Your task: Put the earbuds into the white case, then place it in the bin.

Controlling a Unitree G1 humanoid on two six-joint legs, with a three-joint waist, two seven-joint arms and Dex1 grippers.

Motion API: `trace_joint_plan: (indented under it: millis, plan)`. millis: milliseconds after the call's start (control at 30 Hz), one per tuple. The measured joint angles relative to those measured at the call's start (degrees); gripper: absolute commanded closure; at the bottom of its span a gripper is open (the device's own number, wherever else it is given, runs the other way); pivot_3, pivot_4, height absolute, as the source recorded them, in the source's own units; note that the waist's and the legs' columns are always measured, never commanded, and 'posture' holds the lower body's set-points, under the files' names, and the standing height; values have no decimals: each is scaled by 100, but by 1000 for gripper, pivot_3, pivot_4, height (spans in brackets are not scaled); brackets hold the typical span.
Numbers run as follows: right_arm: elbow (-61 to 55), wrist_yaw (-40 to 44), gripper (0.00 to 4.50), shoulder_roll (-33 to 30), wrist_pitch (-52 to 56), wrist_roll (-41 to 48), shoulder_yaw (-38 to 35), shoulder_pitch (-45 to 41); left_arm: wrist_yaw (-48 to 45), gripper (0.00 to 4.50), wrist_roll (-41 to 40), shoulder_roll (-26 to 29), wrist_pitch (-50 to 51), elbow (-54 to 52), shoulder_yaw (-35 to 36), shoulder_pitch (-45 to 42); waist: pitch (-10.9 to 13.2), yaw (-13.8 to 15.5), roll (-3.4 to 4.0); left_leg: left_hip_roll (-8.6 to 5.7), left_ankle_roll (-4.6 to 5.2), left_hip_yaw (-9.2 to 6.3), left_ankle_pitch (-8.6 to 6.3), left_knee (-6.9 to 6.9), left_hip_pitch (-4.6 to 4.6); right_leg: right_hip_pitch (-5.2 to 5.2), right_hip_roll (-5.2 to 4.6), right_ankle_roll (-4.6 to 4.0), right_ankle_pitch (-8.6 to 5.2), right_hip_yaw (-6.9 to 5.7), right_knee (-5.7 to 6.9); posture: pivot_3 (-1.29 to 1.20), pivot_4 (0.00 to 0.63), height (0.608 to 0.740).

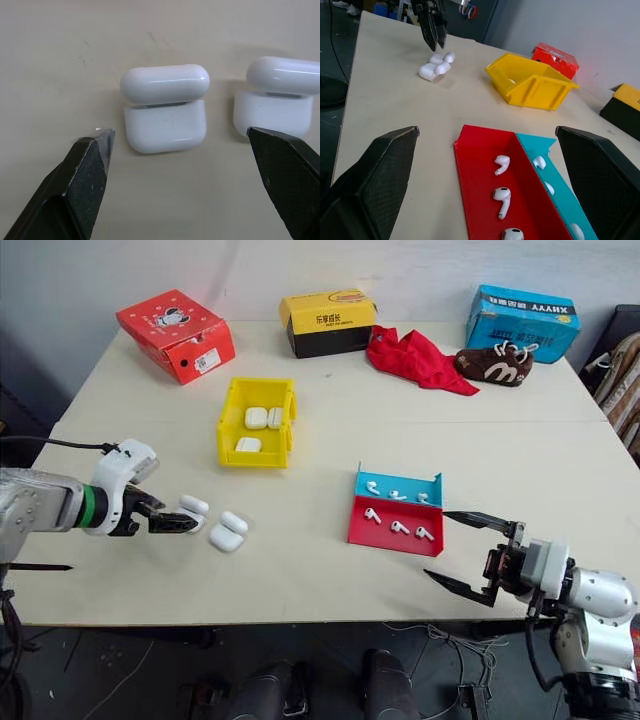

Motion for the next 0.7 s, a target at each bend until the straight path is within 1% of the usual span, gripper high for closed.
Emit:
trace_joint_plan:
  millis: [133, 367, 700]
  plan:
    - [-492, -301, 0, -5, 167, 15, -31, 192, 33, 14, 246, -94, -192, 168, -341, -134, 0, 6, 0, 5, 0, 2, 0, 7, 0, 0, 0, 0, 0, 2, 0, 0, 150, 740]
    - [-945, -687, 0, -8, 378, 12, -103, 351, 115, 14, 503, -339, -322, 401, -421, -154, 0, 79, 0, 10, 5, 4, 0, 19, -2, 0, 2, 0, 0, 3, 0, 0, 150, 740]
    - [-1042, -898, 0, -14, 475, -47, -109, 383, 421, 14, 628, -777, -345, 359, -48, 199, -2, 140, -3, 8, 9, 6, -6, 35, 0, 2, -10, 0, 0, 4, -1, 0, 150, 740]
